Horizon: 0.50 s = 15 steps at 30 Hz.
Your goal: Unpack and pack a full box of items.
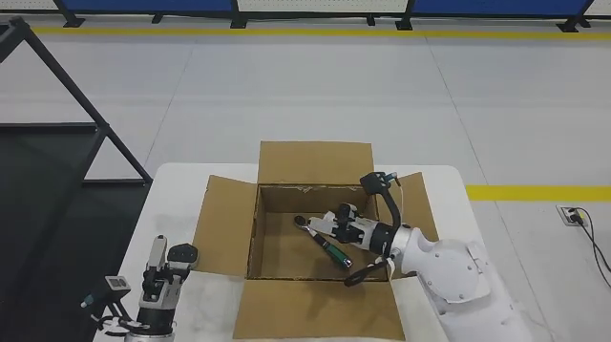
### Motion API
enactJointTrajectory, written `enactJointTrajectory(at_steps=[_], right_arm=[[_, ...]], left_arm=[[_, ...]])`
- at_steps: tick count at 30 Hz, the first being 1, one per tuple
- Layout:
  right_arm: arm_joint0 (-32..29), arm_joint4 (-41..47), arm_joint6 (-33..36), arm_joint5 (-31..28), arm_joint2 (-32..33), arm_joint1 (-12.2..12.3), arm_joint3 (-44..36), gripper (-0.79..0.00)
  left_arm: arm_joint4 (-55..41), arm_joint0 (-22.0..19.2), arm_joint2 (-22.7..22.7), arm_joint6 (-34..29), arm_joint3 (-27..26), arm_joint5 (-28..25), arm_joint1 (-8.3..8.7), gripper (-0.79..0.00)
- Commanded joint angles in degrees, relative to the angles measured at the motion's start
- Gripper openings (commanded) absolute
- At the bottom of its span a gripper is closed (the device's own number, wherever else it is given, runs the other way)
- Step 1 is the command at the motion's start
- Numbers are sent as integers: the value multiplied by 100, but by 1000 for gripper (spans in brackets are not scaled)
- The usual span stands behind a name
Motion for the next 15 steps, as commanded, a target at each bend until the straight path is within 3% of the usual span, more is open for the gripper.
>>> enactJointTrajectory(at_steps=[1,5,15], right_arm=[[-10,-67,13,20,-30,1,11,0],[451,-1164,264,316,-763,-57,205,0],[2149,-3067,1177,408,-2202,-339,1756,0]], left_arm=[[0,0,0,0,0,0,0,0],[-5,-5,10,-16,-20,14,0,0],[-450,185,-180,-348,-179,-126,16,0]])
